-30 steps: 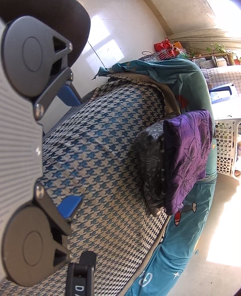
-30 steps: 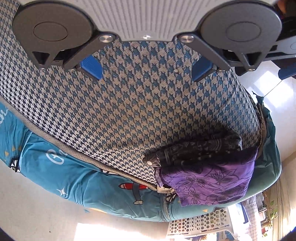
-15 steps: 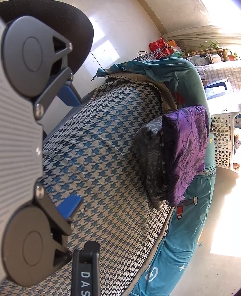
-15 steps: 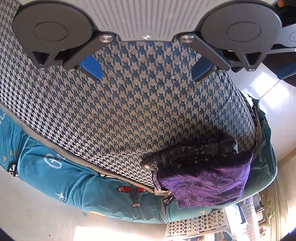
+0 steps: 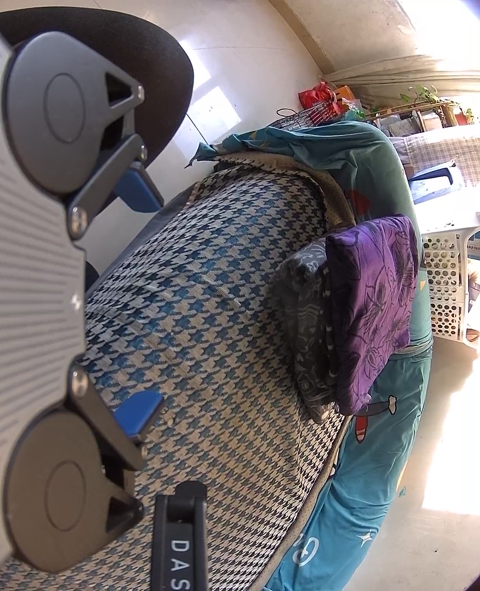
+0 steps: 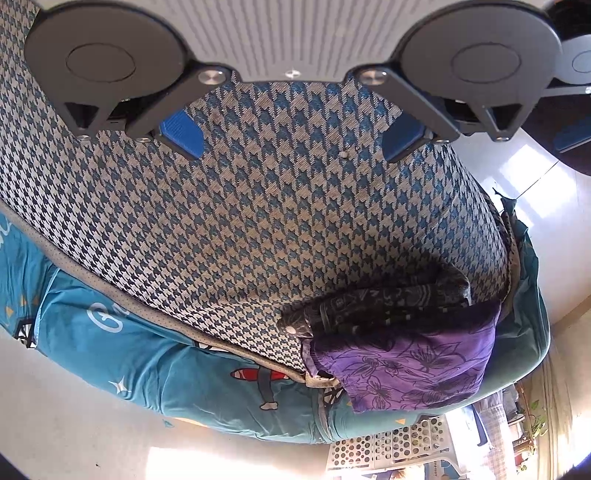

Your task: Fold clothes

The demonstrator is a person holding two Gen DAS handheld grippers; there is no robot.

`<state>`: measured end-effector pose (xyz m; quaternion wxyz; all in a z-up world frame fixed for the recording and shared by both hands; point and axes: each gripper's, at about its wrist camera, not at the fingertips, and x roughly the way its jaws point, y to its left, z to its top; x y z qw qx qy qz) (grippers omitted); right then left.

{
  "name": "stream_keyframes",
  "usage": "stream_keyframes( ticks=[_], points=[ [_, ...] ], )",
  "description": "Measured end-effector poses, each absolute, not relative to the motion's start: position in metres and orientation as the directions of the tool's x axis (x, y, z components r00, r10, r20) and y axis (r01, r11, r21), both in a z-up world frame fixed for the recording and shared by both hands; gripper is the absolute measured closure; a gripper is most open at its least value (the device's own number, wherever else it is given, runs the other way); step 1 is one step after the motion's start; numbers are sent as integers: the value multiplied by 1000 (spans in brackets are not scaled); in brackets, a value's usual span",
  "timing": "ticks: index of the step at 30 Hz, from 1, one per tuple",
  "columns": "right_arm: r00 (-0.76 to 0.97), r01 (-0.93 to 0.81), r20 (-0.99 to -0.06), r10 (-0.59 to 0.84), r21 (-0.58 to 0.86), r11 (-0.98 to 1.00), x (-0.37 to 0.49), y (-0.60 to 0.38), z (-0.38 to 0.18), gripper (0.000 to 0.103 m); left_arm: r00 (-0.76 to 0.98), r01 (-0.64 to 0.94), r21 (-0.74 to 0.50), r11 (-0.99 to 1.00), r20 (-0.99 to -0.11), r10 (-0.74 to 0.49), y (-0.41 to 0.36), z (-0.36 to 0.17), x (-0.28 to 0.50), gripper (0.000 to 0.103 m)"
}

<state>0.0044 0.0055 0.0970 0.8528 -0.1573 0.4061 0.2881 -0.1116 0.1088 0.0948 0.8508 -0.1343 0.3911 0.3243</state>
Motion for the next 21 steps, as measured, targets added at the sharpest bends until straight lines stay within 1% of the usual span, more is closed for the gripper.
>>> stream_keyframes(
  ticks=[21],
  points=[
    [501, -634, -787, 359, -52, 772, 1, 12, 96, 0, 482, -673, 3, 740, -757, 442, 116, 94, -112, 0]
  ],
)
